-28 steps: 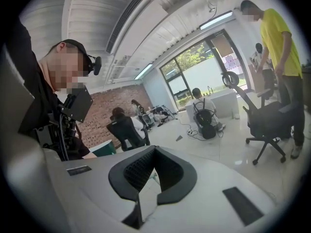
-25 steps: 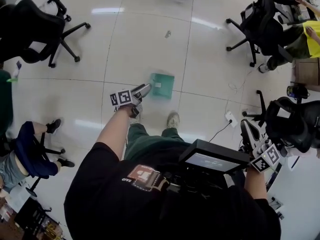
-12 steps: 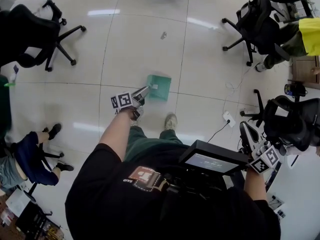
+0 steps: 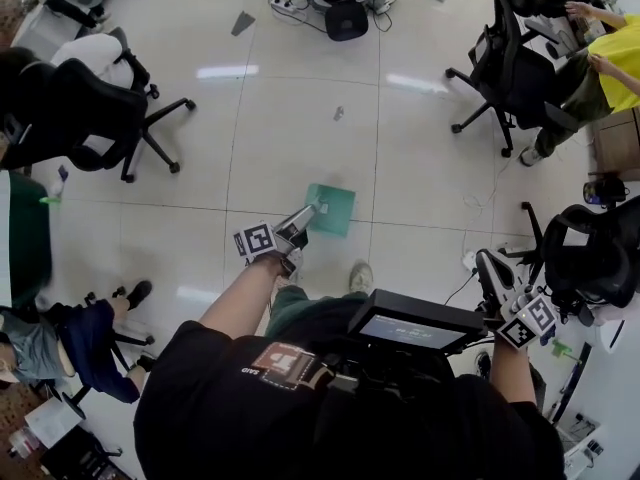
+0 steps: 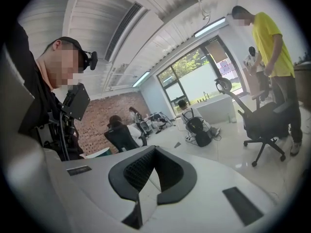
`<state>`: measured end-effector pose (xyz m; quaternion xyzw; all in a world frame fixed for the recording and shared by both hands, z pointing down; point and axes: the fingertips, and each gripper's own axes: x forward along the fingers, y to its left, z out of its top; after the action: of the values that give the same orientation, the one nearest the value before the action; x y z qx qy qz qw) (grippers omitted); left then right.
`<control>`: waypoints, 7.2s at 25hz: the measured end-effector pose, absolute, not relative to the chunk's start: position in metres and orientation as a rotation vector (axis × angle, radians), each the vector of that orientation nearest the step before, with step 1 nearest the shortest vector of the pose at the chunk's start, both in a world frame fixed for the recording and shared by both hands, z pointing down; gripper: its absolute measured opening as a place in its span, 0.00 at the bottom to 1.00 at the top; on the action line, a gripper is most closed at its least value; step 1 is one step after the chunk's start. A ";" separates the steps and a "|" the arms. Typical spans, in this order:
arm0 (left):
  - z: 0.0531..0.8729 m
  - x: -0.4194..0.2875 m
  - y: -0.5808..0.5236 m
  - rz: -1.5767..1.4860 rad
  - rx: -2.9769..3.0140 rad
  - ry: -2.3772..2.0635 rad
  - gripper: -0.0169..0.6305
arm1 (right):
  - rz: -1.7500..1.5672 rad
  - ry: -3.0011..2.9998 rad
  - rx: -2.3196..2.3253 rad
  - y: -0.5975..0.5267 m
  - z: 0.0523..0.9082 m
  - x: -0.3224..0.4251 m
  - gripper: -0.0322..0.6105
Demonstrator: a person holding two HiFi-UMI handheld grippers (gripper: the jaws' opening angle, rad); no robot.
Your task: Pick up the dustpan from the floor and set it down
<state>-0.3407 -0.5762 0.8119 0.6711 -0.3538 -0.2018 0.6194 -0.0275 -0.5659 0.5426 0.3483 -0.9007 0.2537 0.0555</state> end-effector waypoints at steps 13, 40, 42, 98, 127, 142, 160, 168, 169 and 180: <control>0.493 -0.287 -0.510 -0.644 1.728 -0.873 0.16 | 0.606 -2.983 0.989 -0.492 0.397 0.030 0.06; 0.407 -0.283 -0.423 -0.725 1.756 -0.833 0.16 | 0.429 -3.102 0.970 -0.408 0.317 0.044 0.06; 0.414 -0.283 -0.419 -0.703 1.759 -0.837 0.16 | 0.425 -3.102 0.972 -0.405 0.319 0.044 0.07; 0.927 0.015 -0.489 1.103 1.809 0.790 0.16 | 0.993 -2.676 1.232 -0.508 0.663 0.223 0.07; 0.990 0.048 -0.614 1.484 2.117 0.620 0.47 | 1.080 -2.616 1.279 -0.532 0.704 0.260 0.07; 0.998 0.031 -0.669 1.494 2.215 0.315 0.64 | 1.057 -2.588 1.265 -0.514 0.702 0.239 0.07; 1.008 -0.045 -0.663 1.894 2.244 0.532 0.64 | 1.060 -2.586 1.218 -0.509 0.711 0.229 0.07; 0.958 -0.055 -0.711 1.553 2.499 0.066 0.65 | 1.029 -2.619 1.202 -0.511 0.697 0.204 0.07; 0.941 -0.057 -0.723 1.459 2.538 -0.034 0.65 | 1.019 -2.628 1.201 -0.513 0.692 0.203 0.07; 0.693 -0.145 -0.635 0.215 2.366 -0.879 0.52 | 0.903 -2.772 1.094 -0.518 0.573 0.205 0.07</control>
<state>-0.1451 -0.6352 0.6930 0.8911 -0.3310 0.0811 0.2995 0.2053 -0.5181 0.5734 0.3513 -0.8902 0.2898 0.0138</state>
